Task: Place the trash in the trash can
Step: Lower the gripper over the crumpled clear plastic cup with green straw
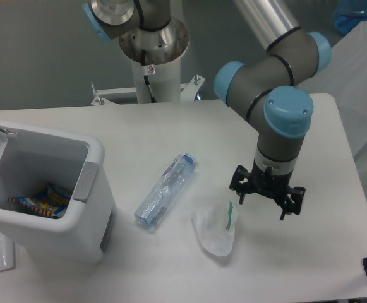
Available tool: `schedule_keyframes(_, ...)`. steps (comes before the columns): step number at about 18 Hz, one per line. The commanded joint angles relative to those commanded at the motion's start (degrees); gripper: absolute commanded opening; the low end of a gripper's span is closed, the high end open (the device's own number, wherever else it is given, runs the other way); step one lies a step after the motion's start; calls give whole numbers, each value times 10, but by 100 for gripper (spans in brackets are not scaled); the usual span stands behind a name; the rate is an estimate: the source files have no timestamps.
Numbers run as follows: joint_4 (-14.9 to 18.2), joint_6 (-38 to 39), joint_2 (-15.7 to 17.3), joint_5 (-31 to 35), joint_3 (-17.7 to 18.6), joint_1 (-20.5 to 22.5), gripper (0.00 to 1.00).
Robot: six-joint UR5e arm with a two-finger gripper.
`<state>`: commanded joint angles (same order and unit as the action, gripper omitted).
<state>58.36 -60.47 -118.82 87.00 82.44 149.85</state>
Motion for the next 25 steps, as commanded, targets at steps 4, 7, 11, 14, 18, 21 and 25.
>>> schedule_keyframes(4,-4,8,-4,10,1,-1,100)
schedule_keyframes(7,-10,44,-3,9,5,-4,100)
schedule_keyframes(11,-55,62,-3,6,27,-21,100)
schedule_keyframes(14,-74,120,-4,10,43,-31,100)
schedule_keyframes(18,-73,145,-29,10,47,-49,100)
schedule_keyframes(21,-71,141,-49,11,56,-64,100)
schedule_keyframes(25,-59,128,-50,12,62,-64,63)
